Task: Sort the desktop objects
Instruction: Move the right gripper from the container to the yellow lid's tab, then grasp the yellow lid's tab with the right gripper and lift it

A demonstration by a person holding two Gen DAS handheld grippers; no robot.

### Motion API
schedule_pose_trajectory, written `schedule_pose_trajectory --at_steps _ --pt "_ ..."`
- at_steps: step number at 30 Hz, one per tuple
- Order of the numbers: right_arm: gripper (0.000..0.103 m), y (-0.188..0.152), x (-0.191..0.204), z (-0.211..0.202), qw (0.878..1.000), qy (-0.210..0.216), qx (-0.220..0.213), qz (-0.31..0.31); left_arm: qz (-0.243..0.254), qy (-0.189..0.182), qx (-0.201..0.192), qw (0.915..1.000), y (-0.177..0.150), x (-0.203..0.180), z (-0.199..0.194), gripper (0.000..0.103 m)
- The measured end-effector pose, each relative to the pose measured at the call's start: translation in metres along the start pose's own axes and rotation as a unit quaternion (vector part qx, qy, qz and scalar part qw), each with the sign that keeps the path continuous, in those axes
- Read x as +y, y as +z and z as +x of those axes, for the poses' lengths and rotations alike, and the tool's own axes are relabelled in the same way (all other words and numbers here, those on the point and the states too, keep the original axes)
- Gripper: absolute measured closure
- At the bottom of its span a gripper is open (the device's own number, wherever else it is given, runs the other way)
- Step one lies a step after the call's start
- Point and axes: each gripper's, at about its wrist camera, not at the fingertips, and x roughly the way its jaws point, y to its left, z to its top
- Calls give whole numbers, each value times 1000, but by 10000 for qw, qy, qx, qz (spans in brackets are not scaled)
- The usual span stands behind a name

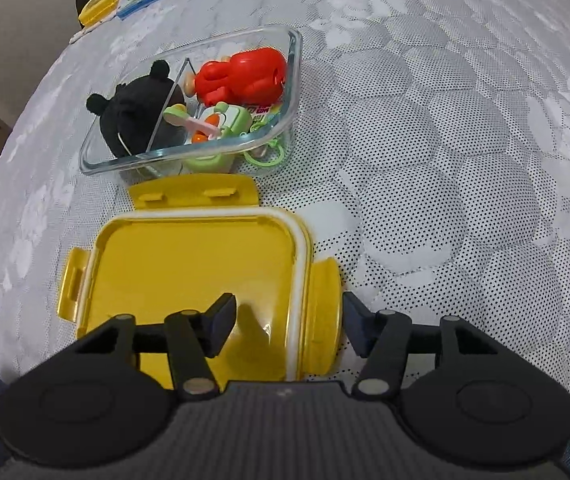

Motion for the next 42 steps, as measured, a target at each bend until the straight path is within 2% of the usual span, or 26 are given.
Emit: schedule_pose_trajectory --at_steps 1,3,4,5,8,13,15,20,24,25,26,27,29,31,34,36,39,42 --pt "49 0 1 0 10000 -39 1 -43 -36 -127 128 9998 -1 -1 -3 0" --pt "65 -1 3 -1 9999 -83 7 -149 -110 -387 333 9986 -5 -2 -8 0" --pt "83 -1 3 -2 9998 -46 29 -180 -132 -463 360 9982 -6 -3 -10 0" --pt "87 -1 2 -3 9998 124 97 -151 -158 -494 380 9979 -8 -3 -13 0" --pt "89 -2 -4 -12 9967 789 205 24 -168 -399 324 9985 -13 -1 -17 0" --pt "91 0 2 -47 9943 1045 -64 -207 -163 -291 252 9991 -20 6 -19 0" --pt "95 5 6 -60 9929 1167 -102 -218 -227 -215 147 9994 -19 10 -20 0" --pt "98 21 23 -94 9903 1259 -364 -461 -363 -270 -233 9987 -16 17 -33 0" --pt "99 33 36 -113 9865 1444 -497 -590 -202 -164 -449 9987 -14 14 -44 0" --pt "98 35 40 -115 9870 1346 -548 -693 -187 -129 -423 9988 -15 15 -43 0" --pt "94 37 43 -116 9875 1197 -605 -823 -174 -95 -392 9990 -15 16 -42 0" --pt "88 39 43 -113 9891 1025 -560 -896 -161 -61 -360 9992 -16 16 -41 0" --pt "58 43 35 -96 9941 787 -149 -732 -292 -142 -139 9994 -19 21 -33 0" --pt "59 41 24 -72 9968 623 247 -433 -468 -272 52 9985 -20 26 -24 0" --pt "61 30 22 -40 9966 192 615 -517 -521 -344 94 9980 -20 26 -20 0" --pt "61 23 22 -23 9955 61 811 -493 -528 -420 150 9976 -19 26 -18 0" --pt "61 16 24 -2 9941 -36 987 -442 -588 -575 345 9960 -17 28 -12 0" --pt "61 11 29 10 9942 -85 937 -511 -703 -664 572 9937 -16 32 -6 0"
